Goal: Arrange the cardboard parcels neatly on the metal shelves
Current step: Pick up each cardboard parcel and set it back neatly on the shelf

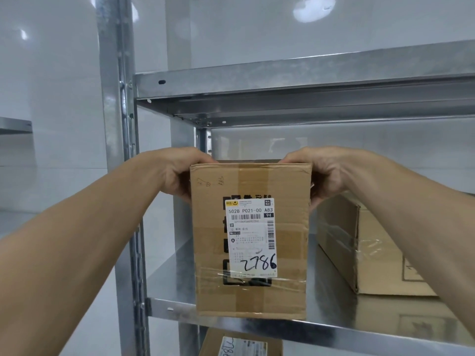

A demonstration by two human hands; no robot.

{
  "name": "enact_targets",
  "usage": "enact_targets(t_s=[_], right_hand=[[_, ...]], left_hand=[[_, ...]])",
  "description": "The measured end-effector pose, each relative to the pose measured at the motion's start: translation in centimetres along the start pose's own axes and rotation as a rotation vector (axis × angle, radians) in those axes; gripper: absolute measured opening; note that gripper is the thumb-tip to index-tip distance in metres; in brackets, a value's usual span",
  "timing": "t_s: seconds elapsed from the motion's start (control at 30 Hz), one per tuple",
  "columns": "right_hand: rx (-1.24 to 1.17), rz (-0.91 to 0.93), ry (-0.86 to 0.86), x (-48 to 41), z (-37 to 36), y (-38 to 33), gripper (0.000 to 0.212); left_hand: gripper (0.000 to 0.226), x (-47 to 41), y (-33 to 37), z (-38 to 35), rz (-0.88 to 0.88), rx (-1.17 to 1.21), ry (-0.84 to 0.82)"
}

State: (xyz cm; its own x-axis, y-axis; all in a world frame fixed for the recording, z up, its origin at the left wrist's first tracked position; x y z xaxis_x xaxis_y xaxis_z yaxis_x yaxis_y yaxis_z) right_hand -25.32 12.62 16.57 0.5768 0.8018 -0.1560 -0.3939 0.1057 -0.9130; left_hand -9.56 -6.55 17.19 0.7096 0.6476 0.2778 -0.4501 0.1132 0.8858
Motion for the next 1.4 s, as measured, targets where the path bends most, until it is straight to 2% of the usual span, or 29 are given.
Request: enact_targets(t_s=[0.2, 0.27, 0.4, 0.43, 0.53, 0.6, 0.7, 0.77, 0.9, 1.0, 1.07, 1.2, 1.33, 1.4], right_hand=[[0.031, 0.032, 0.0, 0.2, 0.0, -0.1, 0.009], [0.043, 0.059, 0.011, 0.7, 0.0, -0.4, 0.012], [0.033, 0.127, 0.078, 1.4, 0.6, -1.1, 0.02], [0.028, 0.158, 0.094, 1.6, 0.7, -1.2, 0.018], [-0.044, 0.243, 0.143, 2.2, 0.6, -1.1, 0.015], [-0.13, 0.264, 0.168, 2.7, 0.3, -0.3, 0.025], [-0.251, 0.248, 0.207, 3.2, 0.0, 1.6, 0.052], [-0.299, 0.215, 0.244, 3.2, -0.4, 3.1, 0.062], [-0.391, 0.138, 0.298, 3.4, -1.9, 5.7, 0.058], [-0.409, 0.074, 0.324, 3.7, -2.4, 7.1, 0.056], [-0.394, 0.03, 0.309, 3.6, -2.5, 7.6, 0.054], [-0.27, -0.073, 0.21, 2.4, -3.0, 8.5, 0.048], [-0.171, -0.138, 0.124, 1.6, -3.3, 9.4, 0.036], [-0.169, -0.155, 0.067, 1.1, -3.3, 9.8, 0.047]], left_hand=[[0.01, 0.5, -0.1, -0.2, -0.016, 0.017, 0.017], [0.014, 1.1, 0.0, -0.1, -0.034, 0.012, 0.024], [0.006, 2.4, 0.5, 0.1, -0.13, 0.075, 0.088], [0.011, 2.6, 0.6, 0.2, -0.169, 0.09, 0.108], [0.045, 2.7, -0.4, -0.2, -0.224, 0.16, 0.106], [0.05, 2.5, -1.6, -0.6, -0.228, 0.212, 0.082], [0.036, 2.1, -3.8, -1.1, -0.207, 0.266, 0.024], [0.029, 1.8, -5.0, -1.6, -0.174, 0.304, -0.025], [0.052, 0.5, -6.9, -2.1, -0.09, 0.404, -0.046], [0.074, -0.5, -7.7, -2.5, -0.017, 0.376, -0.046], [0.079, -0.8, -7.9, -2.8, 0.024, 0.345, -0.051], [0.073, -2.1, -8.4, -3.1, 0.134, 0.225, -0.057], [0.045, -2.2, -8.4, -3.6, 0.195, 0.089, -0.056], [0.042, -2.4, -8.4, -3.8, 0.211, 0.027, -0.064]])
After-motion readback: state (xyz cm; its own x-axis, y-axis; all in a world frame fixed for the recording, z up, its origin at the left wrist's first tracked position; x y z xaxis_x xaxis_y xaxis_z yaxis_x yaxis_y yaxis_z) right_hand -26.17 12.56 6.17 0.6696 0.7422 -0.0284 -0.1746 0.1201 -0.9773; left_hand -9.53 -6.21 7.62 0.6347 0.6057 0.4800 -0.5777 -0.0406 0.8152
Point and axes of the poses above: each hand's wrist, its own x-axis away from the middle knuckle, its own z-axis out of the back of the hand, y = z × x, the point moved 6 cm from there along -x, towards the middle knuckle, and after that the axes turned 15 degrees about z, right-handed, at the moved point
